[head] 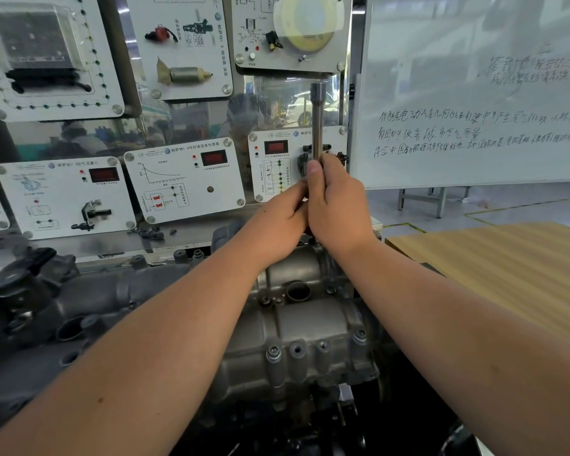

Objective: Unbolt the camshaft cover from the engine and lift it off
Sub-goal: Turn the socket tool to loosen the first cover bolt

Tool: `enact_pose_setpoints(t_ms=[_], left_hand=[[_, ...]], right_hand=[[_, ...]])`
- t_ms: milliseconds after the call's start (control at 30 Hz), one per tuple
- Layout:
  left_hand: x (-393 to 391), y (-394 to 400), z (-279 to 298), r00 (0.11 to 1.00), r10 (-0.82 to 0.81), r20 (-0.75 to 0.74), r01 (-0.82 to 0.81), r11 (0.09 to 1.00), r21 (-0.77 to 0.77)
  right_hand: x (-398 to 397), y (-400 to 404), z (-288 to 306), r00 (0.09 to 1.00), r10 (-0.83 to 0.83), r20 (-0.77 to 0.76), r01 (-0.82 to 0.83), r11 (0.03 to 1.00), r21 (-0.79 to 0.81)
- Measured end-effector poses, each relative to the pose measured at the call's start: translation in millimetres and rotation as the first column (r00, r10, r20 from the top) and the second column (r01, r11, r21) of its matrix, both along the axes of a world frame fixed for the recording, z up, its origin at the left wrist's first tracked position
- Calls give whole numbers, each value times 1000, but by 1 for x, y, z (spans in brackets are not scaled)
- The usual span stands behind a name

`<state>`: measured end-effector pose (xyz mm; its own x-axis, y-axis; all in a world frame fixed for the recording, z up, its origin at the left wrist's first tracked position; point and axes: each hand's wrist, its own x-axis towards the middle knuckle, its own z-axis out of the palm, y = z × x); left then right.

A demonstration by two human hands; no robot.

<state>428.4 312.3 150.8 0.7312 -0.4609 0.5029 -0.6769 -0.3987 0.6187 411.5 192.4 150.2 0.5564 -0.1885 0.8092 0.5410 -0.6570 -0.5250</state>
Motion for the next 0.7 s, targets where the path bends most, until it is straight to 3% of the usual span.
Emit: enact_pose_setpoints(t_ms=[333,533,700], left_hand=[[4,0,1,998,30,47,-31,999,22],[2,0,-1,1000,-19,-1,19,999,26],[4,-1,1,998,46,42,-48,997,54]], right_hand=[[0,1,0,1000,20,-4,-20,1000,7],[2,1,0,1000,9,-14,-9,999,42],[0,1,1,999,21,-44,-19,999,35]])
